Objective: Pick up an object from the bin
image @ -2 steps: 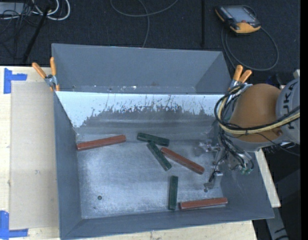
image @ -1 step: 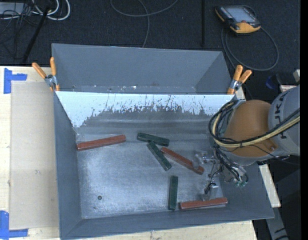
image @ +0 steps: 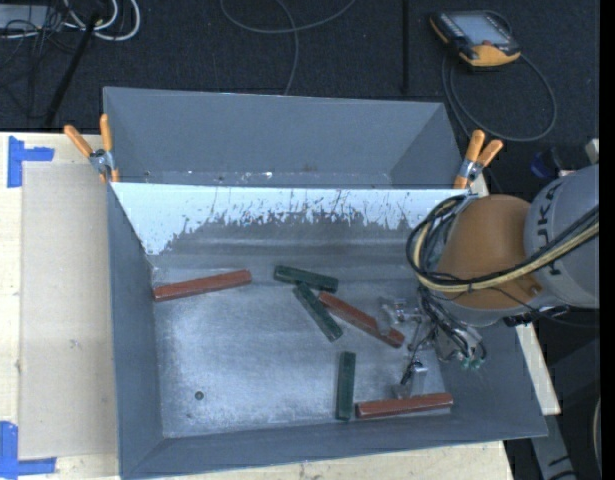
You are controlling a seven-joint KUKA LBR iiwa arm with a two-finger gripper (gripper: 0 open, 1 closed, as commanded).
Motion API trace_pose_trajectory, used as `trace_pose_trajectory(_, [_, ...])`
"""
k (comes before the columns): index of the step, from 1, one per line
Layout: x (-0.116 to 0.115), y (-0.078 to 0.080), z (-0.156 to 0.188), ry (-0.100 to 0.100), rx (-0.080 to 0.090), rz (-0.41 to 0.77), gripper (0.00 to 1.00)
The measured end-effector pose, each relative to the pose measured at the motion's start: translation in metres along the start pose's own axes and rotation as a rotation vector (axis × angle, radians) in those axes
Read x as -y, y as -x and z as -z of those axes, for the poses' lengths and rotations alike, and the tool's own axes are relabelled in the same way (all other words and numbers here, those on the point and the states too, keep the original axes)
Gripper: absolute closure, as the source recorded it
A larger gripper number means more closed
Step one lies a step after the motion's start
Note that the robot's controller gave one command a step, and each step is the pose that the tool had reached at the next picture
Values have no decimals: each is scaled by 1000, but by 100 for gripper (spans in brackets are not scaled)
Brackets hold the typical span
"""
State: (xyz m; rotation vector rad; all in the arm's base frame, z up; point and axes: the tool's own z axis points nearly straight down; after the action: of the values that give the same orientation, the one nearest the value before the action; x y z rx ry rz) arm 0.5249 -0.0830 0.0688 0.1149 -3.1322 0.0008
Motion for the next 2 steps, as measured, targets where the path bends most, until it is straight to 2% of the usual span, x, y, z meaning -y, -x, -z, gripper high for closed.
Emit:
trace_pose_trajectory(1, [1, 3, 2, 0, 13, 110, 0])
trace_pose_trajectory(2, [-38, 39, 30, 1, 8, -180, 100])
